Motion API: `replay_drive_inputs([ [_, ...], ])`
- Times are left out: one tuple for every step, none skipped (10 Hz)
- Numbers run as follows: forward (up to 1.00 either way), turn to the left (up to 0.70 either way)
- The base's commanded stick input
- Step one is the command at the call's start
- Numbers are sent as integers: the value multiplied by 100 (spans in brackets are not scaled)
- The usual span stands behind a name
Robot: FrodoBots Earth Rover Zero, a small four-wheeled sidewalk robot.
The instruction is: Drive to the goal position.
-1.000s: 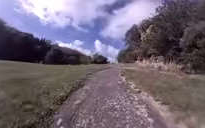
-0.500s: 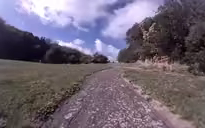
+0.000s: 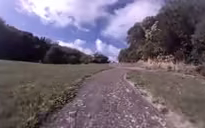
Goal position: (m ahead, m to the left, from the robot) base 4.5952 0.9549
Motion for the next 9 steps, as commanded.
replay_drive_inputs([
  [100, -5],
  [100, -35],
  [100, -35],
  [100, -34],
  [100, -32],
  [100, -30],
  [100, -29],
  [100, 0],
  [100, 0],
])
